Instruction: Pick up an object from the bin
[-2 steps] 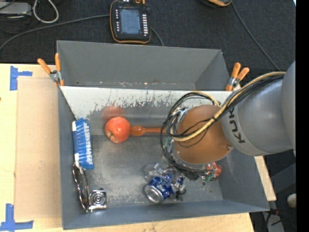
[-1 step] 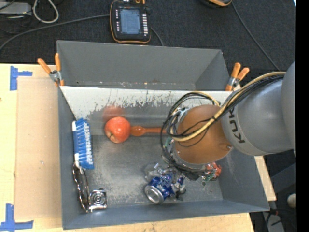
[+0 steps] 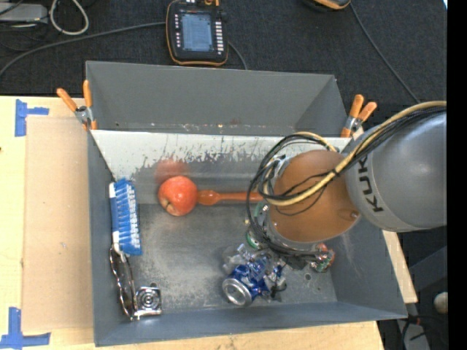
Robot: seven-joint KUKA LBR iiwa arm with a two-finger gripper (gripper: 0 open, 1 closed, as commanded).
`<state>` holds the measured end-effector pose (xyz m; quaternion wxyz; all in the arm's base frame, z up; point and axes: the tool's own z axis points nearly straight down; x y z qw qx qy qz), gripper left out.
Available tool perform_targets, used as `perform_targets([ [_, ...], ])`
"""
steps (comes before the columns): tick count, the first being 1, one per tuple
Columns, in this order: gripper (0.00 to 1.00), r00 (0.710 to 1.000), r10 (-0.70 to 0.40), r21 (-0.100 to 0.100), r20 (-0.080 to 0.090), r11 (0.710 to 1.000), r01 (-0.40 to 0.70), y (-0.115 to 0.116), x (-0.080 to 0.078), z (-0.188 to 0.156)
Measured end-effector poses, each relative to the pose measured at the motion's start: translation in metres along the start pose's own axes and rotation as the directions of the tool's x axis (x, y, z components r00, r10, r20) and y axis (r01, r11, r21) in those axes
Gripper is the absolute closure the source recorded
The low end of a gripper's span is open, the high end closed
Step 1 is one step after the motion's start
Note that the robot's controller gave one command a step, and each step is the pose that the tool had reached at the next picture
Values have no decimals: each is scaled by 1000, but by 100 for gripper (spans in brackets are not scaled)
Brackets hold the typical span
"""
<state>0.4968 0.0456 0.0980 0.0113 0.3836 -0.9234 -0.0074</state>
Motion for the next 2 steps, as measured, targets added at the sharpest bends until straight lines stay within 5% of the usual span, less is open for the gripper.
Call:
perform_targets([
  [2,100,1000,6,1,3,1000,-6,2,-1,-69],
])
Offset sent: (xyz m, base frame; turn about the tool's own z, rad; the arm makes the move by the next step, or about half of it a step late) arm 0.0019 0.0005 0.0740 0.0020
